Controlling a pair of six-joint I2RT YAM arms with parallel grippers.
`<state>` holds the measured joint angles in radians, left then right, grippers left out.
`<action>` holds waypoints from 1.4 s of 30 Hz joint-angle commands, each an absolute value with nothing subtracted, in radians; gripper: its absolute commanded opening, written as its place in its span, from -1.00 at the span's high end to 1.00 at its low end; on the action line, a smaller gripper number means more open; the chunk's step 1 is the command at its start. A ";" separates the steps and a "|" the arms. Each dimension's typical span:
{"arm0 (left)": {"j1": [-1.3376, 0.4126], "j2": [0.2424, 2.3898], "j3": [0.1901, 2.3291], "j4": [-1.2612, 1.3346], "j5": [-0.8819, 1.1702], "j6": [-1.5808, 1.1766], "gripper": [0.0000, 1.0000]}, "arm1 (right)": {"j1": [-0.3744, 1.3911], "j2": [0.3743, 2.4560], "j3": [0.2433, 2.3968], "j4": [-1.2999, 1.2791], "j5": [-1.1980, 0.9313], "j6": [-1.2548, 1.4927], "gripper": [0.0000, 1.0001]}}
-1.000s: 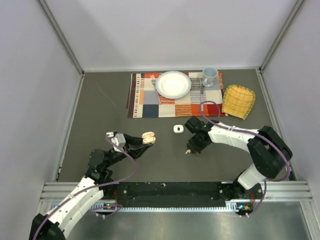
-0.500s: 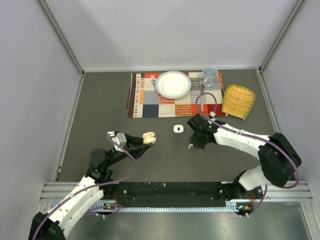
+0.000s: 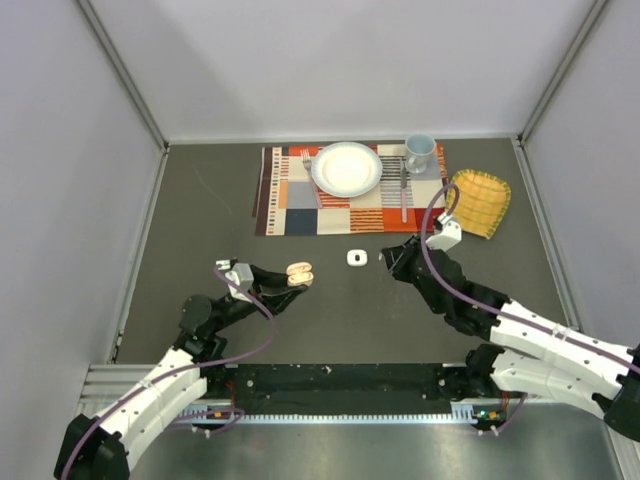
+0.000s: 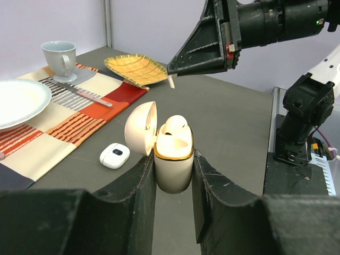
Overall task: Insert the wireless bluetooth earbuds into the charging case
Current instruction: Insert the left earbud into the left side groove of the charging case.
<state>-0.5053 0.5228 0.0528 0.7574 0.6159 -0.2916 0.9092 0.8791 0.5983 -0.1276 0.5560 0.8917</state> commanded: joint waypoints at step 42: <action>-0.560 0.581 -0.075 1.038 0.571 -0.232 1.00 | 1.382 1.074 0.643 0.810 0.502 0.337 1.00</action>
<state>-0.5533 0.6041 0.0505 0.9497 0.5964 -0.2592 1.3617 1.0637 0.5804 0.7635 0.5659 0.2993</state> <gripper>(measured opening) 0.334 0.188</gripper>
